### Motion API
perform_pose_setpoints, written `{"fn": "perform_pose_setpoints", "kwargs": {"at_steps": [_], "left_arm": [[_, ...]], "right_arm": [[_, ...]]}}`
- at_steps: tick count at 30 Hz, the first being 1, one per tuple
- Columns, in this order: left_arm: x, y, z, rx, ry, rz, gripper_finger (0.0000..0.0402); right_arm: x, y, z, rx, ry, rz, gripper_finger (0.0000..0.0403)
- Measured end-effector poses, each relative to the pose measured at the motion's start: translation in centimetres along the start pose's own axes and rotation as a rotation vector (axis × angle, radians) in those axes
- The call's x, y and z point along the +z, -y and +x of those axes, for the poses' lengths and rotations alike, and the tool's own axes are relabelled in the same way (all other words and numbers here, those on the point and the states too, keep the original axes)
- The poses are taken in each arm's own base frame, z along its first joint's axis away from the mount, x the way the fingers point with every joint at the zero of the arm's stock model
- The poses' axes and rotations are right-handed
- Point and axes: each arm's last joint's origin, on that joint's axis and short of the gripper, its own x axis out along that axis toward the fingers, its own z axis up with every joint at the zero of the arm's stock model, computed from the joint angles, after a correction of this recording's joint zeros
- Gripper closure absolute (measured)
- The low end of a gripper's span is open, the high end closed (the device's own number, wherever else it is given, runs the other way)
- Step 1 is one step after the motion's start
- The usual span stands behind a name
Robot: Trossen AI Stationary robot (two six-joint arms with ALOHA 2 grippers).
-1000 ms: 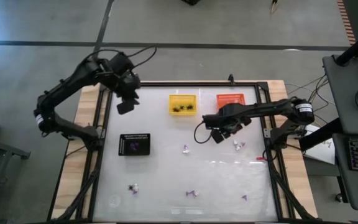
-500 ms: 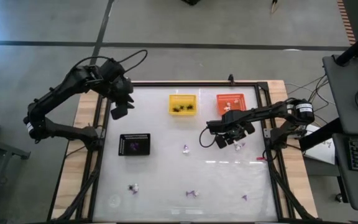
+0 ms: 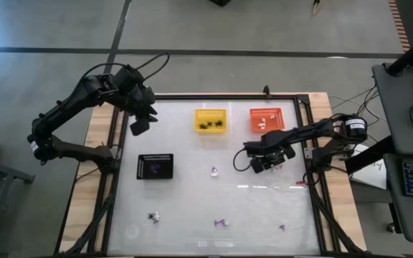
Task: Sort Halloween decoration
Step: Put the white skeleton toy into the orange basket
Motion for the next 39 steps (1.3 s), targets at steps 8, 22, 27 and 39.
{"fn": "perform_pose_setpoints", "kwargs": {"at_steps": [8,22,27,39], "left_arm": [[0.4,-0.1,0.0,0.012,0.042,0.012,0.0277],[1.0,-0.3,0.0,0.028,0.097,0.028,0.0277],[1.2,-0.3,-0.1,0.034,0.117,0.030,0.0277],[1.4,-0.4,-0.1,0.037,0.136,0.013,0.0277]], "right_arm": [[0.0,0.0,0.2,0.014,-0.012,-0.037,0.0350],[0.4,-1.0,-4.5,0.185,0.151,-0.086,0.0392],[0.6,0.1,-6.8,0.229,0.271,-0.053,0.0395],[5.1,5.1,-9.1,0.211,0.448,0.069,0.0395]]}}
